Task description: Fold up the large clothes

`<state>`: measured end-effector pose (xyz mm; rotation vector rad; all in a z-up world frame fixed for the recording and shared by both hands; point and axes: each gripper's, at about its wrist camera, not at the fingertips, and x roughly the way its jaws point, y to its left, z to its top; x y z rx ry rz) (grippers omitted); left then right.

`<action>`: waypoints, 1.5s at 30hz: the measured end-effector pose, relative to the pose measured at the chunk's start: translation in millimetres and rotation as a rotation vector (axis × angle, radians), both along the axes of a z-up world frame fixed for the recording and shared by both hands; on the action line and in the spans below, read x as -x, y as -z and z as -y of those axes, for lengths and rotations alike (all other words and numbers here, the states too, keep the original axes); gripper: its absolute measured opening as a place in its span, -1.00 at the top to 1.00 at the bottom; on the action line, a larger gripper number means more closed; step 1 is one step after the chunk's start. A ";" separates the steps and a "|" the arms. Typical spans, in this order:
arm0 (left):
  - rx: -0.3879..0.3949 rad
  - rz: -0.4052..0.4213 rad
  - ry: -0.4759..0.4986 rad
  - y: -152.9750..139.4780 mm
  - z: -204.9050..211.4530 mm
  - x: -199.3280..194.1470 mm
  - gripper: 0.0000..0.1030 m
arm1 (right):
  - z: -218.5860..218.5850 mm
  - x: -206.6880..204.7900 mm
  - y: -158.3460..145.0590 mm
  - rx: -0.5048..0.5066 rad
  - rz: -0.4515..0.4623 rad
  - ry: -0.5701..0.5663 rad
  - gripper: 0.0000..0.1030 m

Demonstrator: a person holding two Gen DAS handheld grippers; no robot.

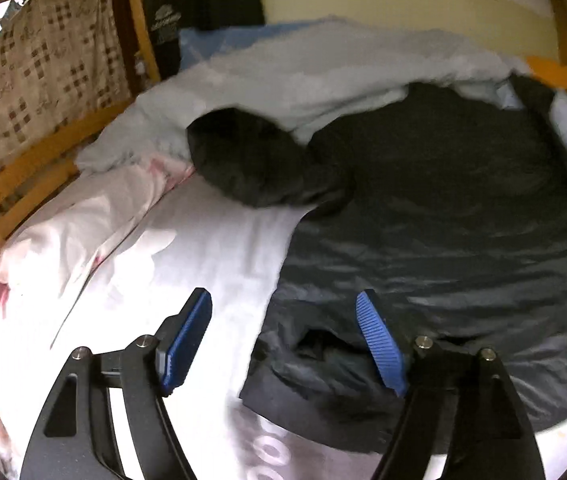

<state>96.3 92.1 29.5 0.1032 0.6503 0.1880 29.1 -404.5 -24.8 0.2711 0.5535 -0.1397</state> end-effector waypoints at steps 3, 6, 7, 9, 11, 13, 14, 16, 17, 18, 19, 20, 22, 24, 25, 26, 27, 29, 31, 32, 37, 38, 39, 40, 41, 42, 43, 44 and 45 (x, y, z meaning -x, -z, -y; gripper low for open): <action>0.078 0.071 0.109 -17.1 9.0 20.8 -0.54 | -3.4 12.2 -7.3 -0.026 0.019 -0.037 -0.01; 0.111 0.099 0.260 -19.1 34.2 36.9 -0.62 | -22.2 19.8 -10.2 -0.022 0.047 -0.141 -0.04; 0.135 0.077 0.317 -15.3 44.2 37.9 -0.62 | -32.7 17.4 -7.7 -0.008 0.039 -0.170 -0.07; 0.164 0.026 0.394 -5.4 62.3 36.7 -0.62 | -51.9 9.4 2.8 0.014 -0.002 -0.175 -0.07; 0.166 -0.024 0.416 7.5 76.6 29.9 -0.62 | -71.0 0.5 16.8 0.009 -0.043 -0.211 -0.07; 0.151 -0.047 0.378 18.1 78.4 20.1 -0.62 | -84.0 -4.5 22.7 0.009 -0.048 -0.261 -0.07; 0.133 -0.053 0.351 21.8 78.7 16.8 -0.62 | -86.3 -6.8 25.1 0.003 -0.055 -0.285 -0.07; 0.103 -0.075 0.293 30.2 69.8 4.4 -0.62 | -82.6 -18.1 34.9 -0.031 -0.105 -0.306 -0.07; 0.096 -0.085 0.256 35.6 64.1 -2.8 -0.62 | -77.9 -22.0 39.3 -0.033 -0.122 -0.279 -0.07; 0.087 -0.095 0.214 42.9 58.1 -8.6 -0.62 | -72.5 -24.6 43.1 -0.032 -0.132 -0.248 -0.07; 0.066 -0.110 0.163 48.1 50.4 -16.9 -0.62 | -66.1 -27.2 47.3 -0.024 -0.141 -0.216 -0.07; 0.039 -0.131 0.111 55.1 44.8 -24.4 -0.63 | -62.1 -28.4 48.2 -0.013 -0.148 -0.199 -0.06; 0.051 -0.178 0.049 62.7 31.0 -37.2 -0.66 | -52.7 -31.5 49.3 -0.032 -0.158 -0.189 -0.05; 0.104 -0.180 0.039 66.4 19.9 -34.6 -0.66 | -47.2 -32.8 49.8 -0.043 -0.166 -0.180 -0.05; 0.093 -0.174 0.024 64.7 16.8 -34.1 -0.66 | -45.9 -33.4 49.9 -0.027 -0.165 -0.163 -0.05; 0.078 -0.164 0.015 62.1 16.0 -33.0 -0.66 | -45.5 -33.6 48.8 -0.008 -0.160 -0.148 -0.05; 0.068 -0.148 0.011 58.5 14.0 -31.0 -0.66 | -44.7 -32.9 47.0 0.011 -0.153 -0.134 -0.05; 0.080 -0.115 0.000 48.8 7.9 -25.3 -0.66 | -38.8 -27.6 40.2 0.048 -0.125 -0.081 -0.06; 0.109 -0.081 -0.018 35.1 -2.3 -19.5 -0.67 | -26.6 -21.2 32.8 0.030 -0.092 -0.049 -0.06; 0.121 -0.070 -0.027 30.4 -7.8 -15.4 -0.73 | -20.8 -20.0 30.9 0.011 -0.091 -0.043 -0.06; 0.303 -0.193 -0.124 32.1 -48.7 -14.1 -0.88 | 12.6 -11.0 28.1 -0.186 -0.163 -0.020 -0.06; 0.407 -0.220 -0.120 37.3 -60.7 -13.9 -0.88 | 16.3 -8.2 28.5 -0.241 -0.162 -0.042 -0.06; 0.488 -0.241 -0.135 43.1 -70.8 -14.1 -0.88 | 19.3 -4.5 29.7 -0.298 -0.162 -0.066 -0.07; 0.535 -0.261 -0.159 49.2 -78.0 -15.6 -0.88 | 21.4 -3.5 32.1 -0.351 -0.172 -0.096 -0.09; 0.564 -0.277 -0.169 55.3 -81.6 -17.7 -0.87 | 20.8 -5.0 35.0 -0.367 -0.190 -0.119 -0.11; 0.589 -0.296 -0.161 61.6 -83.4 -21.0 -0.86 | 17.9 -7.5 38.4 -0.366 -0.206 -0.129 -0.11; 0.596 -0.311 -0.151 66.7 -82.8 -24.5 -0.85 | 13.3 -13.3 45.4 -0.346 -0.253 -0.143 -0.11; 0.570 -0.304 -0.142 67.7 -79.7 -26.1 -0.78 | 9.0 -18.1 51.4 -0.326 -0.293 -0.152 -0.11; 0.529 -0.282 -0.128 65.6 -73.9 -26.4 -0.66 | 5.6 -21.0 56.5 -0.311 -0.317 -0.162 -0.11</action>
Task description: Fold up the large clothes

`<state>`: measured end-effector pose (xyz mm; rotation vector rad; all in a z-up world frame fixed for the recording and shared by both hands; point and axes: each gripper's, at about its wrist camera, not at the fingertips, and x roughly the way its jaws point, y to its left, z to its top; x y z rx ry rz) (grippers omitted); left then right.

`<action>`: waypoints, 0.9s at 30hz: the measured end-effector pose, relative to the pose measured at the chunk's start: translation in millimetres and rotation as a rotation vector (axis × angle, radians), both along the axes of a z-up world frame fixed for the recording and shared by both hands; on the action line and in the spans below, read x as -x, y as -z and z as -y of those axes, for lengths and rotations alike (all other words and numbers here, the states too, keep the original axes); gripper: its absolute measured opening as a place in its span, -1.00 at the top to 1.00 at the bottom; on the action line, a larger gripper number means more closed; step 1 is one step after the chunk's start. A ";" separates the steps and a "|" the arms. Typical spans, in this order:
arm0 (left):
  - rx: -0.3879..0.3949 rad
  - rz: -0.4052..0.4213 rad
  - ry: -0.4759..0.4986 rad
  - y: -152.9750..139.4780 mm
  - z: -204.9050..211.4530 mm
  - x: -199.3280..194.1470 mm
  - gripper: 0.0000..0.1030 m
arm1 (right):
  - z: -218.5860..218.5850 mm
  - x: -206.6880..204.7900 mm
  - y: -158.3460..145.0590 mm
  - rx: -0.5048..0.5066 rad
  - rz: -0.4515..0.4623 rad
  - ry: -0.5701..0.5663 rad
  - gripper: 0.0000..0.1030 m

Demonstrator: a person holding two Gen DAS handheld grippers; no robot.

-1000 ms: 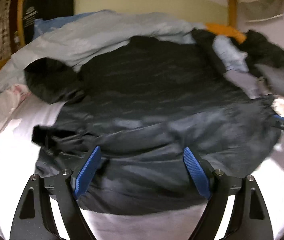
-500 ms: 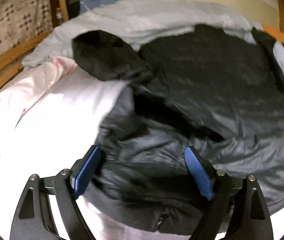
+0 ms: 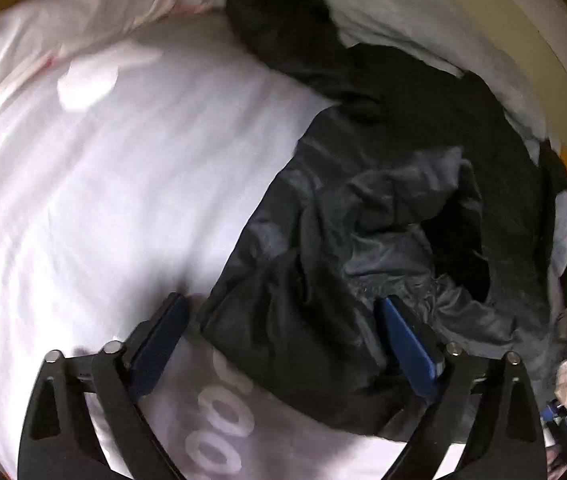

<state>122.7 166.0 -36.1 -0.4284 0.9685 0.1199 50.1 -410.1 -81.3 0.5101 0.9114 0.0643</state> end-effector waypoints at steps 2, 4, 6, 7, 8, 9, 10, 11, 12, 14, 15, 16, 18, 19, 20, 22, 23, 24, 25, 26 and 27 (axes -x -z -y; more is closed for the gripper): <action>-0.060 0.013 0.048 -3.2 13.6 -1.5 -0.11 | -4.8 -0.7 1.8 0.035 0.032 0.013 -0.11; -0.090 0.029 0.099 -5.3 25.9 -1.8 0.43 | -13.4 -5.3 -1.1 0.095 0.040 -0.004 0.30; -0.142 0.056 0.067 -13.1 31.5 4.9 0.61 | -20.9 -5.2 -5.1 0.111 0.055 -0.026 0.80; -0.150 0.080 0.061 -19.6 31.5 12.0 0.69 | -25.0 0.0 -12.3 0.141 0.083 -0.008 0.84; -0.155 0.099 0.061 -25.9 32.5 17.2 0.72 | -28.8 7.2 -22.5 0.178 0.121 -0.002 0.85; -0.157 0.118 0.070 -34.3 33.7 25.1 0.72 | -32.1 17.4 -35.7 0.218 0.164 0.002 0.86; -0.152 0.138 0.084 -42.7 34.6 35.3 0.73 | -32.9 27.6 -46.1 0.232 0.195 0.007 0.86; -0.151 0.153 0.087 -48.7 35.3 45.9 0.73 | -31.2 36.1 -54.5 0.230 0.224 0.010 0.87; -0.155 0.161 0.089 -54.6 36.8 58.3 0.73 | -28.8 44.1 -63.4 0.226 0.249 0.012 0.87; -0.150 0.164 0.103 -59.7 41.1 77.4 0.65 | -20.9 64.0 -79.2 0.213 0.269 0.023 0.87; -0.152 0.167 0.109 -59.6 41.8 87.1 0.44 | -17.9 69.9 -81.9 0.202 0.269 0.033 0.87; -0.166 0.165 0.116 -57.3 44.5 94.1 0.27 | -11.8 78.1 -81.6 0.199 0.252 0.048 0.86; -0.250 0.164 0.106 -53.0 49.9 90.0 -0.16 | -10.6 80.3 -77.7 0.240 0.230 0.061 0.82; -0.298 0.187 0.096 -54.5 52.1 90.4 -0.16 | -8.1 80.9 -75.4 0.275 0.219 0.082 0.75; -0.328 0.206 0.099 -57.7 54.0 89.8 -0.16 | -6.7 80.9 -74.5 0.291 0.211 0.098 0.70; -0.351 0.254 0.120 -66.4 57.9 89.7 -0.16 | -2.8 82.1 -73.9 0.334 0.213 0.140 0.62; -0.352 0.286 0.134 -70.9 61.2 91.1 -0.16 | 0.8 84.3 -75.3 0.350 0.227 0.148 0.61; -0.347 0.306 0.154 -74.8 64.4 90.4 -0.16 | 1.2 85.1 -78.4 0.362 0.241 0.149 0.57; -0.343 0.315 0.188 -77.5 69.1 87.3 -0.16 | -0.4 86.9 -82.2 0.368 0.267 0.143 0.43; -0.349 0.310 0.220 -78.0 73.5 80.8 -0.19 | -0.5 87.7 -84.4 0.365 0.287 0.133 0.32; -0.370 0.296 0.242 -77.4 78.6 74.9 -0.23 | -1.0 87.1 -86.2 0.357 0.304 0.112 0.04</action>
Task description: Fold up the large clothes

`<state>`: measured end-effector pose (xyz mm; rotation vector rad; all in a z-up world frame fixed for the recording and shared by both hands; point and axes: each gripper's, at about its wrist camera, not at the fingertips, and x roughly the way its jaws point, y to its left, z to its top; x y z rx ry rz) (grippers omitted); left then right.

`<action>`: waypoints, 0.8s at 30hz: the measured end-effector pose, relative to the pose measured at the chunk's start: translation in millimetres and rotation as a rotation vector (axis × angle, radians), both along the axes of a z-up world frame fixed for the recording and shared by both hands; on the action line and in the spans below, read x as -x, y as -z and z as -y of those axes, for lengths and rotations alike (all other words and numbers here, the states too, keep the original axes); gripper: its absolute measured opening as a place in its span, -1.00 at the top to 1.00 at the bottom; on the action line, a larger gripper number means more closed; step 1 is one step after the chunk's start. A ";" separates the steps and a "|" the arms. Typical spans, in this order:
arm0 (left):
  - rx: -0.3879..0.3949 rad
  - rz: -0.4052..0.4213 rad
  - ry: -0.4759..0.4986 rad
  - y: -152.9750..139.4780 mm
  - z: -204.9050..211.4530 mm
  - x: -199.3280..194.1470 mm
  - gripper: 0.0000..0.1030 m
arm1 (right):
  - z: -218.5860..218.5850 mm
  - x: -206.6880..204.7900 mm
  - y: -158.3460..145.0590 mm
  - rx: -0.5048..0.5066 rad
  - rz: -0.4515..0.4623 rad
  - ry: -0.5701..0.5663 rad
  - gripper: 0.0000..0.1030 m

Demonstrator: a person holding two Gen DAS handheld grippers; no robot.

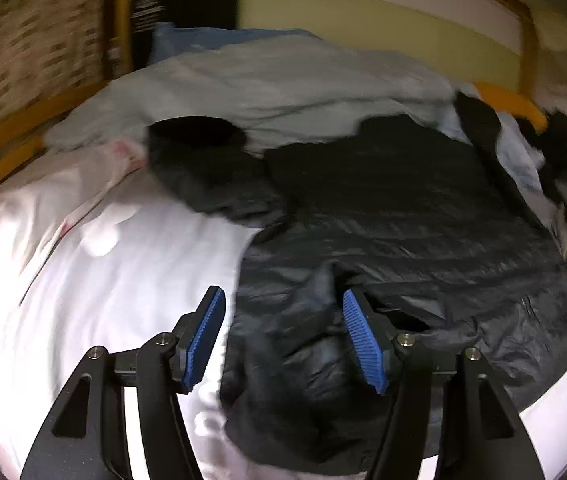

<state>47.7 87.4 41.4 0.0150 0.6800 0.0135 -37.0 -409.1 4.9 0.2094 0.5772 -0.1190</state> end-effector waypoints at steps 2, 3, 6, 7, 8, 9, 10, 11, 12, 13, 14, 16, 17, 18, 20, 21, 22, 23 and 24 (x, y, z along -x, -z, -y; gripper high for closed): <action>-0.064 -0.049 0.011 5.3 8.8 -11.2 -0.24 | -6.6 -15.3 -3.5 -0.027 -0.023 -0.100 -0.10; -0.073 -0.071 0.012 8.6 11.9 -16.2 -0.24 | -11.3 -26.8 -3.4 -0.043 -0.053 -0.145 -0.10; -0.098 -0.134 -0.005 23.0 16.8 -32.4 -0.24 | -30.1 -63.4 -2.5 0.035 -0.160 -0.211 -0.18; -0.167 -0.152 -0.027 30.6 20.3 -41.5 -0.24 | -34.4 -74.2 1.4 0.113 -0.181 -0.170 -0.19; -0.248 -0.155 -0.051 39.8 22.0 -42.4 -0.25 | -36.2 -86.8 8.0 0.193 -0.195 -0.085 -0.19; -0.341 -0.145 -0.072 49.8 24.2 -48.9 -0.28 | -35.5 -97.9 14.9 0.244 -0.216 -0.009 -0.19; -0.397 -0.140 -0.086 59.3 22.8 -55.7 -0.28 | -32.0 -112.0 26.2 0.277 -0.237 0.066 -0.19; -0.399 -0.150 -0.101 66.2 16.0 -60.7 -0.28 | -29.3 -117.1 32.0 0.276 -0.236 0.079 -0.19; -0.346 -0.171 -0.107 69.9 6.3 -64.9 -0.28 | -25.2 -120.3 36.0 0.266 -0.232 0.087 -0.19; -0.258 -0.186 -0.123 71.0 -7.1 -67.7 -0.28 | -19.8 -120.3 37.5 0.249 -0.220 0.095 -0.19; -0.196 -0.192 -0.145 70.6 -17.9 -69.0 -0.28 | -14.3 -117.3 35.9 0.232 -0.204 0.095 -0.19; -0.086 -0.190 -0.180 67.9 -36.2 -69.5 -0.28 | -5.3 -106.8 32.1 0.211 -0.176 0.092 -0.19; -0.061 -0.182 -0.186 65.9 -40.3 -69.9 -0.28 | -1.0 -105.5 31.9 0.201 -0.170 0.084 -0.19; -0.060 -0.172 -0.193 63.7 -41.5 -70.7 -0.28 | 2.9 -102.2 30.4 0.194 -0.166 0.082 -0.19; -0.099 -0.150 -0.201 61.5 -36.9 -72.9 -0.28 | 11.7 -100.2 28.4 0.145 -0.146 0.085 -0.19; -0.121 -0.133 -0.204 60.3 -33.6 -72.5 -0.28 | 12.3 -96.9 27.8 0.102 -0.132 0.073 -0.19; -0.132 -0.113 -0.196 58.0 -30.6 -70.8 -0.28 | 15.7 -95.3 23.3 0.038 -0.107 0.043 -0.19; -0.134 -0.092 -0.177 53.4 -26.9 -66.4 -0.27 | 15.6 -93.2 19.3 -0.001 -0.087 0.015 -0.19; -0.117 -0.055 -0.131 46.4 -21.9 -59.7 -0.26 | 15.1 -89.5 14.6 -0.035 -0.066 -0.019 -0.19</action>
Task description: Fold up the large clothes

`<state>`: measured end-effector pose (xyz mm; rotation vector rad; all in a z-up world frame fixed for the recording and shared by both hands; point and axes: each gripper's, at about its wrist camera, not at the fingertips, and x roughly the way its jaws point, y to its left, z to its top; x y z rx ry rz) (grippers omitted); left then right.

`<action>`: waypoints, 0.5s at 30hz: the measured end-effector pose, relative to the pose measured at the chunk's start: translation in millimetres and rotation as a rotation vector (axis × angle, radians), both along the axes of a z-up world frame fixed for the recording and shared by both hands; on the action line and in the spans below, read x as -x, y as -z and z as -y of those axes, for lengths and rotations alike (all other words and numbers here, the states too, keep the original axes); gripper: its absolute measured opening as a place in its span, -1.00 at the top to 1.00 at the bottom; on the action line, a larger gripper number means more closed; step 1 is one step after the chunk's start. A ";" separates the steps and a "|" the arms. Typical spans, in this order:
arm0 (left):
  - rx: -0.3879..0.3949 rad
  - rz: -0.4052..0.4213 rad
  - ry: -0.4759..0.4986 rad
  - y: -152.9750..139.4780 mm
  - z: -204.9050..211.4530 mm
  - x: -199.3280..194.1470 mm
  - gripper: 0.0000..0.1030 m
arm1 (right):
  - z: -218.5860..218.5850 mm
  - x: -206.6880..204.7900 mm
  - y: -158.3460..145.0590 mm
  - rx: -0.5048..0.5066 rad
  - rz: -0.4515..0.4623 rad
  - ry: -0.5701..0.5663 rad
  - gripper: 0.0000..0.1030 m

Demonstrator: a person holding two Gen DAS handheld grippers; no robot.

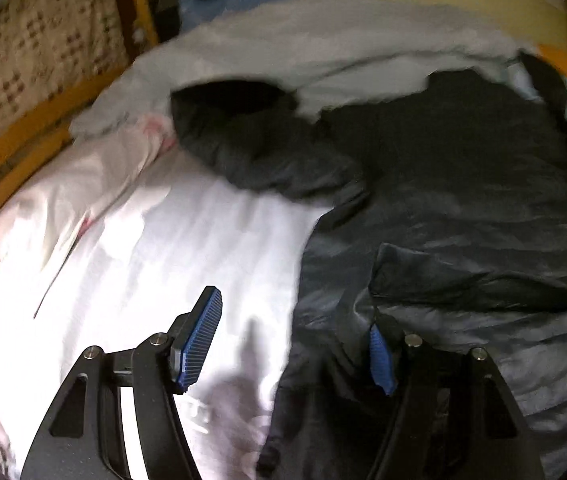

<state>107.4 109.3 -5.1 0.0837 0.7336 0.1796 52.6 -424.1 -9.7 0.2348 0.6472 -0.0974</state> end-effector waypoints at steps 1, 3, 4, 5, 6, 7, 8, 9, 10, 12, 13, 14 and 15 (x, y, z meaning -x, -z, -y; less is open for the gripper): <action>0.036 0.038 0.062 -9.0 4.9 9.0 -0.25 | -4.6 6.2 -7.2 -0.030 0.028 -0.060 -0.19; 0.128 0.107 0.174 -25.4 12.6 23.9 -0.30 | -16.6 13.8 -14.9 -0.034 0.055 -0.142 -0.19; 0.161 0.128 0.214 -31.6 16.7 29.2 -0.32 | -26.8 20.0 -18.4 -0.024 0.071 -0.199 -0.19; 0.180 0.134 0.236 -35.8 18.2 31.9 -0.34 | -33.9 23.2 -19.2 -0.016 0.074 -0.241 -0.19; 0.187 0.128 0.251 -36.5 21.1 31.5 -0.34 | -41.9 24.7 -18.3 -0.008 0.067 -0.291 -0.19; 0.179 0.115 0.259 -34.6 23.6 30.3 -0.34 | -52.9 23.2 -14.2 0.004 0.033 -0.376 -0.19; 0.155 0.092 0.256 -30.8 26.5 26.2 -0.34 | -61.0 20.8 -9.2 0.018 -0.003 -0.432 -0.19; 0.127 0.064 0.246 -25.0 27.7 19.6 -0.34 | -69.6 16.9 -2.1 0.050 -0.040 -0.464 -0.19; 0.111 0.031 0.236 -18.6 27.2 11.8 -0.34 | -78.7 9.9 7.6 0.113 -0.069 -0.458 -0.19; 0.129 -0.031 0.202 -7.9 25.0 -1.0 -0.25 | -84.4 -1.2 15.3 0.245 -0.057 -0.325 -0.19; 0.163 -0.059 0.198 -6.2 20.3 -5.3 -0.15 | -85.0 -8.5 16.7 0.337 -0.015 -0.226 -0.19; 0.200 -0.070 0.201 -6.5 17.5 -9.4 -0.15 | -81.6 -15.7 18.1 0.380 0.006 -0.164 -0.19; 0.207 -0.059 0.191 -9.5 14.6 -15.2 -0.15 | -75.0 -24.6 19.6 0.376 -0.001 -0.129 -0.19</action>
